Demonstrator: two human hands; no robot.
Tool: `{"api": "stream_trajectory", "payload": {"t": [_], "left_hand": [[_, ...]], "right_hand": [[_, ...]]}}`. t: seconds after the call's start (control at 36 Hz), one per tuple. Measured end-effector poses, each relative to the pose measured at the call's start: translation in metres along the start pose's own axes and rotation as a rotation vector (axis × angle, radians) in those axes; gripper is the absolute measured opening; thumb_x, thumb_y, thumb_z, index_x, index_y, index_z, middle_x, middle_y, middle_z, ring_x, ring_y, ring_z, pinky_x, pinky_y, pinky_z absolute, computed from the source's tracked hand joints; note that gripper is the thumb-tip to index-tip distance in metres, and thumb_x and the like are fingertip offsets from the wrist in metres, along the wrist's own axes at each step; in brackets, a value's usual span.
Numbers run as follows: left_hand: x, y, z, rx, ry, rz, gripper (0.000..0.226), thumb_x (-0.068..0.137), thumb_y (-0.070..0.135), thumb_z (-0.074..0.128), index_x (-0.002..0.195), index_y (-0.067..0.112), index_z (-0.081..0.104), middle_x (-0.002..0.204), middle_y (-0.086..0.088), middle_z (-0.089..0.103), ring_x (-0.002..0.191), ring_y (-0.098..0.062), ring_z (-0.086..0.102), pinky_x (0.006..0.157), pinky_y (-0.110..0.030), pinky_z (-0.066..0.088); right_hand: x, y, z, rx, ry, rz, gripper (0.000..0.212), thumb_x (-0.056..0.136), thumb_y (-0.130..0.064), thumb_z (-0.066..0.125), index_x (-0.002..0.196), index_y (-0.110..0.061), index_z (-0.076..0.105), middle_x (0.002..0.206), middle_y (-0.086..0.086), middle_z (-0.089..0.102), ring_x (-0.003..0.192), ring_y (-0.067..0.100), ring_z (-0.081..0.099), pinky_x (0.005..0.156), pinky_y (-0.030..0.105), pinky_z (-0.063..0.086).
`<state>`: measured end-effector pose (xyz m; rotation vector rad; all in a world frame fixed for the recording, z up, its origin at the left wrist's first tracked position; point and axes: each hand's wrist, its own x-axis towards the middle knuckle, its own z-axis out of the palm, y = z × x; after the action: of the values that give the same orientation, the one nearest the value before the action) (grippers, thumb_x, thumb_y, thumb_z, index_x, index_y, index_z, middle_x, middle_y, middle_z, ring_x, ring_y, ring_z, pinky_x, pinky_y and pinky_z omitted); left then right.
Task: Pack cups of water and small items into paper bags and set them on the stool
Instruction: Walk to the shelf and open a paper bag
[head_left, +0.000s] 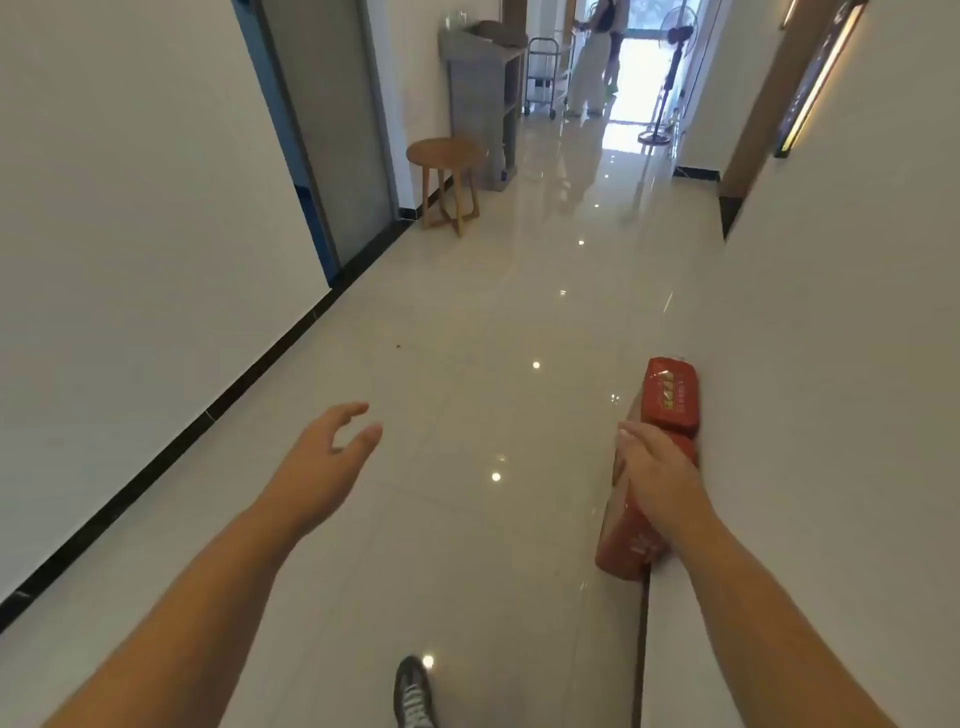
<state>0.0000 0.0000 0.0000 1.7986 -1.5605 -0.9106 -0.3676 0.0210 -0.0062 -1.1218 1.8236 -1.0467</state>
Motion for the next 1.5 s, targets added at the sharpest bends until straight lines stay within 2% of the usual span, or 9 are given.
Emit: {"api": "stream_trajectory", "payload": {"t": [0.11,0.19,0.39,0.56,0.75,1.0,1.17,1.33,1.5], "left_hand": [[0.043,0.013,-0.021,0.031,0.117,0.108,0.057,0.098,0.065,0.053,0.151,0.049,0.039,0.161,0.014,0.037,0.134,-0.016,0.052,0.105,-0.043,0.047],[0.087,0.015,-0.03,0.034,0.136,0.136,0.063,0.097,0.066,0.053,0.154,0.05,0.034,0.164,0.015,0.034,0.139,-0.016,0.048,0.109,-0.045,0.043],[0.219,0.023,-0.063,0.008,0.112,0.129,0.067,0.096,0.068,0.052,0.156,0.053,0.027,0.166,0.014,0.028,0.144,-0.018,0.044,0.111,-0.047,0.041],[0.317,0.053,-0.074,-0.023,0.087,0.167,0.066,0.095,0.07,0.05,0.155,0.056,0.027,0.167,0.016,0.028,0.142,-0.016,0.046,0.11,-0.049,0.044],[0.415,0.07,-0.043,-0.061,-0.012,0.174,0.064,0.095,0.066,0.053,0.154,0.057,0.029,0.165,0.018,0.031,0.14,-0.015,0.047,0.107,-0.048,0.046],[0.57,0.105,0.019,-0.006,-0.03,0.156,0.051,0.093,0.07,0.053,0.14,0.07,0.031,0.162,0.015,0.038,0.137,-0.016,0.051,0.106,-0.051,0.049],[0.663,0.153,0.048,0.091,-0.032,0.142,0.052,0.094,0.068,0.053,0.14,0.068,0.03,0.164,0.014,0.036,0.137,-0.019,0.052,0.104,-0.049,0.049],[0.759,0.198,0.066,0.094,0.019,0.152,0.053,0.095,0.066,0.052,0.143,0.065,0.029,0.165,0.015,0.032,0.137,-0.015,0.05,0.102,-0.045,0.047],[0.858,0.209,0.07,0.091,0.048,0.122,0.061,0.093,0.07,0.051,0.15,0.059,0.03,0.166,0.014,0.032,0.137,-0.017,0.052,0.104,-0.048,0.048]], "right_hand": [[0.052,-0.037,0.022,-0.08,-0.028,-0.117,0.044,0.105,-0.049,0.057,0.146,-0.035,0.058,0.149,-0.006,0.053,0.135,0.015,0.053,0.104,0.033,0.04],[0.1,-0.058,0.04,-0.15,-0.031,-0.152,0.051,0.102,-0.059,0.055,0.15,-0.041,0.051,0.159,-0.005,0.045,0.144,0.016,0.046,0.118,0.042,0.038],[0.197,-0.098,0.07,-0.263,0.061,-0.123,0.067,0.097,-0.072,0.048,0.156,-0.04,0.044,0.164,-0.002,0.04,0.15,0.021,0.04,0.123,0.055,0.034],[0.255,-0.117,0.073,-0.287,0.155,-0.055,0.06,0.103,-0.059,0.052,0.157,-0.032,0.046,0.164,0.001,0.04,0.152,0.022,0.037,0.124,0.05,0.032],[0.342,-0.121,0.073,-0.249,0.219,0.034,0.061,0.102,-0.062,0.05,0.156,-0.035,0.046,0.163,0.0,0.042,0.15,0.02,0.039,0.123,0.049,0.034],[0.517,-0.115,0.078,-0.135,0.172,0.069,0.067,0.097,-0.074,0.048,0.156,-0.043,0.04,0.165,-0.006,0.039,0.154,0.018,0.034,0.124,0.054,0.033],[0.642,-0.137,0.072,-0.083,0.141,0.097,0.066,0.101,-0.067,0.05,0.157,-0.035,0.043,0.161,-0.002,0.045,0.145,0.024,0.047,0.119,0.046,0.038],[0.762,-0.177,0.073,-0.109,0.087,0.009,0.065,0.103,-0.064,0.048,0.158,-0.031,0.041,0.161,0.001,0.046,0.143,0.025,0.048,0.115,0.046,0.04],[0.859,-0.203,0.107,-0.125,0.037,-0.023,0.064,0.101,-0.065,0.05,0.157,-0.037,0.04,0.162,-0.005,0.045,0.142,0.02,0.049,0.114,0.045,0.042]]}}
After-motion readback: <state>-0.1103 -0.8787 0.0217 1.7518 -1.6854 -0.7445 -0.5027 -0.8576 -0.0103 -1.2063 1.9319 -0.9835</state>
